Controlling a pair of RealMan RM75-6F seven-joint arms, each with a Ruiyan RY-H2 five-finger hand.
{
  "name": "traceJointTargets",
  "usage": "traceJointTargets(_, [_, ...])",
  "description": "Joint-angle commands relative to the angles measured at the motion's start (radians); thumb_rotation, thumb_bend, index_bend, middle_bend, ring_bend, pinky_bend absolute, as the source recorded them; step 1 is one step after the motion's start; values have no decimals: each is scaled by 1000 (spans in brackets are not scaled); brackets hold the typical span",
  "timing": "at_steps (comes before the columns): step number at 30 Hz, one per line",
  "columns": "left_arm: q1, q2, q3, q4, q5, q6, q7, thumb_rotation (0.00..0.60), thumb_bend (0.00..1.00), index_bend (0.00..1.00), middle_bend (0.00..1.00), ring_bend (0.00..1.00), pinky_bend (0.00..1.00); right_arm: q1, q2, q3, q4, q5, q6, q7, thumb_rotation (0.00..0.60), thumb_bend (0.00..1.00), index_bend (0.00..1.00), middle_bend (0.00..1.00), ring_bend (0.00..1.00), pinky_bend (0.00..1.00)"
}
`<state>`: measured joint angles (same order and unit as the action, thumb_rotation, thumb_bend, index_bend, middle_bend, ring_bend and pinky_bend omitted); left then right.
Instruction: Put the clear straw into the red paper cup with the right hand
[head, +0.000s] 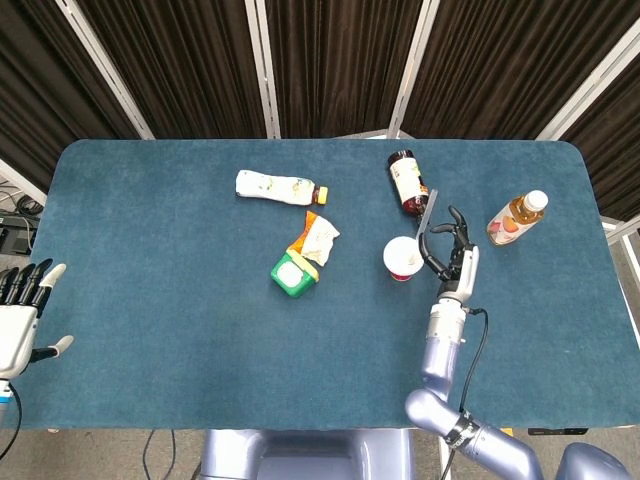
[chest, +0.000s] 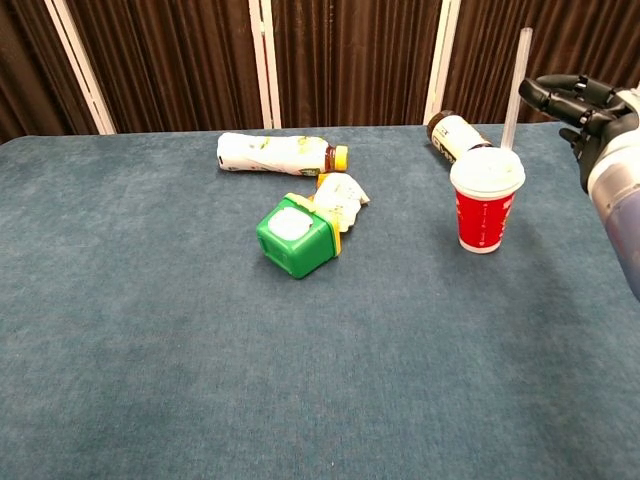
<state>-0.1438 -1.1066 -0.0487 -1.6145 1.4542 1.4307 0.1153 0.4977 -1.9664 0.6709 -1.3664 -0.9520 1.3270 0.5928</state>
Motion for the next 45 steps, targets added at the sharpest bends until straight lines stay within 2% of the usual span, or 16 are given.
traceJointTargets(1, [0,0,0,0,0,0,0,600,49,0,0,0,0,-9,-1,-9,7,-3,-8,15,600,276,453,105,0,0])
traceJointTargets(27, [1,0,-1,-1,1,-1,0,600,49,0,0,0,0,-48,31,-30,-30,-50,-23,59,600,272,435,91,0,0])
traceJointTargets(34, [1,0,-1,-1,1,-1,-1,600,49,0,0,0,0,-60,50,-37,-59,-56,-33,64,600,272,423,107,0,0])
traceJointTargets(38, [1,0,-2,-2,1,-1,0,600,49,0,0,0,0,-76,65,-56,-88,-80,-22,64,600,273,410,146,0,0])
traceJointTargets(45, [2,0,-1,-1,2,0,0,600,51,0,0,0,0,-101,91,-79,-147,-108,-4,60,600,273,389,146,0,0])
